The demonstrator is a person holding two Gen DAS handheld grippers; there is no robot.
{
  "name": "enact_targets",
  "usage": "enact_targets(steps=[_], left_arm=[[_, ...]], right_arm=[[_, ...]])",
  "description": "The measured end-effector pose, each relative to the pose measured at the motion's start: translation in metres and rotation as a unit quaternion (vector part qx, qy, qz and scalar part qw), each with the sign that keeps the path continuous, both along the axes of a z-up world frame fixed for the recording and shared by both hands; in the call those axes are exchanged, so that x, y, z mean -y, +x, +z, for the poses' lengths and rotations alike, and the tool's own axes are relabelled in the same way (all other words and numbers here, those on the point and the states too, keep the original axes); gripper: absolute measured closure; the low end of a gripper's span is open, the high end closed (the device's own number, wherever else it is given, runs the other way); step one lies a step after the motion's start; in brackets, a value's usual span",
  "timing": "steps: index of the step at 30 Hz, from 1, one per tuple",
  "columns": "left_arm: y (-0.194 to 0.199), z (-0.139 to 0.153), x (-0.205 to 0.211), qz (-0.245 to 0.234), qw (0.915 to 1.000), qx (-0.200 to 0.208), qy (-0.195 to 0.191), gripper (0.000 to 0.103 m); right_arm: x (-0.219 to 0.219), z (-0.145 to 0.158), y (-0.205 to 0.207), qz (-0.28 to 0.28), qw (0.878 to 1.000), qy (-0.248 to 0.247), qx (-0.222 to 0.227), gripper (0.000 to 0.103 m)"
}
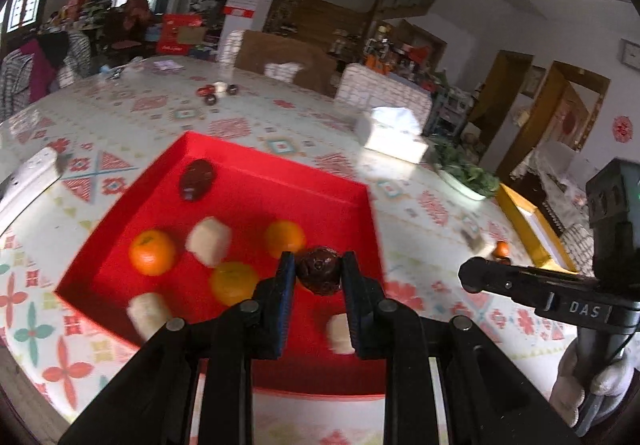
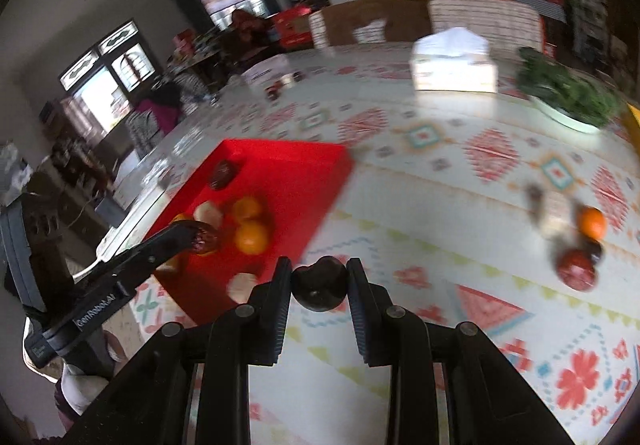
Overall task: Organize fruits
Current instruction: 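Carry the date with the left tool while the right tool carries the plum over the red tray, then open the left tool to drop the date while the right tool releases the plum into the tray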
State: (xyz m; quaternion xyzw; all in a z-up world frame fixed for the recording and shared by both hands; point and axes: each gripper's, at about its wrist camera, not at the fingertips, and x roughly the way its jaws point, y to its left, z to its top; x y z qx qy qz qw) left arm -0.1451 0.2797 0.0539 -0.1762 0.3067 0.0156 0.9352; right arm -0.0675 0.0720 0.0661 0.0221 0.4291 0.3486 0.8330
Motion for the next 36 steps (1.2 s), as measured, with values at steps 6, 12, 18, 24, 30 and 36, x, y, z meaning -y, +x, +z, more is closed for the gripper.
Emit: enact_targets(steps=[6, 12, 18, 24, 30, 36], left_arm=[[-0.001, -0.011, -0.018, 0.012, 0.9998, -0.013, -0.004, 0.080], [0.006, -0.017, -0.019, 0.002, 0.9997, -0.021, -0.009, 0.080], [0.014, -0.024, -0.019, -0.007, 0.9995, -0.029, -0.013, 0.080], [0.019, -0.026, -0.020, -0.010, 0.9993, -0.033, -0.015, 0.080], [0.022, -0.026, -0.015, -0.014, 0.9993, -0.034, -0.011, 0.080], [0.024, -0.026, -0.014, -0.005, 0.9992, -0.040, -0.008, 0.079]], right_arm=[[-0.053, -0.004, 0.010, 0.026, 1.000, -0.013, -0.001, 0.073], [-0.088, -0.014, 0.029, 0.032, 0.999, -0.034, -0.006, 0.073], [-0.112, -0.030, 0.046, 0.031, 0.998, -0.060, -0.009, 0.073], [-0.118, -0.039, 0.055, 0.026, 0.998, -0.063, -0.016, 0.073], [-0.119, -0.040, 0.059, 0.025, 0.998, -0.062, -0.015, 0.073], [-0.119, -0.041, 0.063, 0.025, 0.998, -0.056, -0.016, 0.073]])
